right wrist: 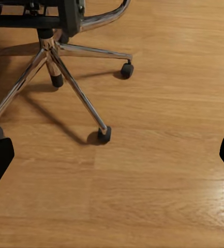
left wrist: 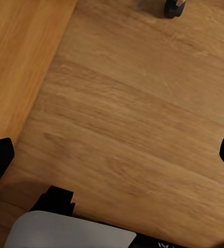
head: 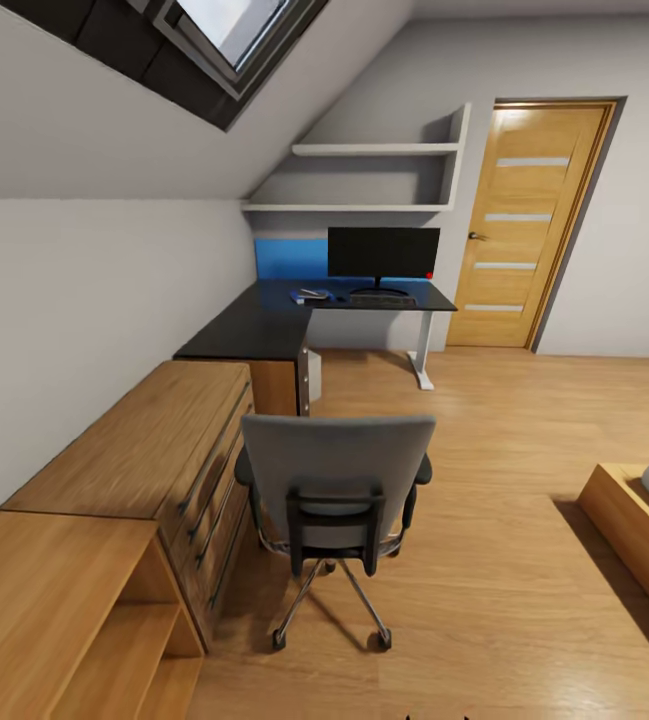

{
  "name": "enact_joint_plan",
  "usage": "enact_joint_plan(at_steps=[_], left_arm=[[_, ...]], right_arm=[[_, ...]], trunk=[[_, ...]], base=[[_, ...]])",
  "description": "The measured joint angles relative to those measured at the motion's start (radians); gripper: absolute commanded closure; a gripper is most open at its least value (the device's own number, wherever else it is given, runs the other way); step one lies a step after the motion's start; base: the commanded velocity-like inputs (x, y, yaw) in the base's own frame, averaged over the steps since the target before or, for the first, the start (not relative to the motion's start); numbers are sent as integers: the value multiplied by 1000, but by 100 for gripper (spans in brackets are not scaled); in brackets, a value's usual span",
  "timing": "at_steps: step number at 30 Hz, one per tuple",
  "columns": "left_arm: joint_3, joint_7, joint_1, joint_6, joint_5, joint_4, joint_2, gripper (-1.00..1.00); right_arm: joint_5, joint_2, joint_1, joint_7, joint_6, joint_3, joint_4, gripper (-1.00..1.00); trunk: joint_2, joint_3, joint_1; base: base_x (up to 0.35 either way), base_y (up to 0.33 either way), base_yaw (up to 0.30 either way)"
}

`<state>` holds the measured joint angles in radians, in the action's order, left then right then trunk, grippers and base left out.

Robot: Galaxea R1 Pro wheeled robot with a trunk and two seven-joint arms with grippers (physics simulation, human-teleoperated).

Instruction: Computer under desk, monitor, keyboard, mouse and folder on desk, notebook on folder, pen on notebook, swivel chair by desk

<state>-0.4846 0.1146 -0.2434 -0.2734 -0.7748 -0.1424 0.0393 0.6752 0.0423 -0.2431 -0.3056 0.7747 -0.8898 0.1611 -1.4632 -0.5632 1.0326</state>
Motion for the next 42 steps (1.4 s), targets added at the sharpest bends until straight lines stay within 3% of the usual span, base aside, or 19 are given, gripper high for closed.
enact_joint_plan(at_steps=[42], left_arm=[[0, 0, 0, -3, 0, 0, 0, -100]], right_arm=[[0, 1, 0, 0, -1, -3, 0, -100]], trunk=[[-294, -132, 161]], base=[[0, 0, 0]])
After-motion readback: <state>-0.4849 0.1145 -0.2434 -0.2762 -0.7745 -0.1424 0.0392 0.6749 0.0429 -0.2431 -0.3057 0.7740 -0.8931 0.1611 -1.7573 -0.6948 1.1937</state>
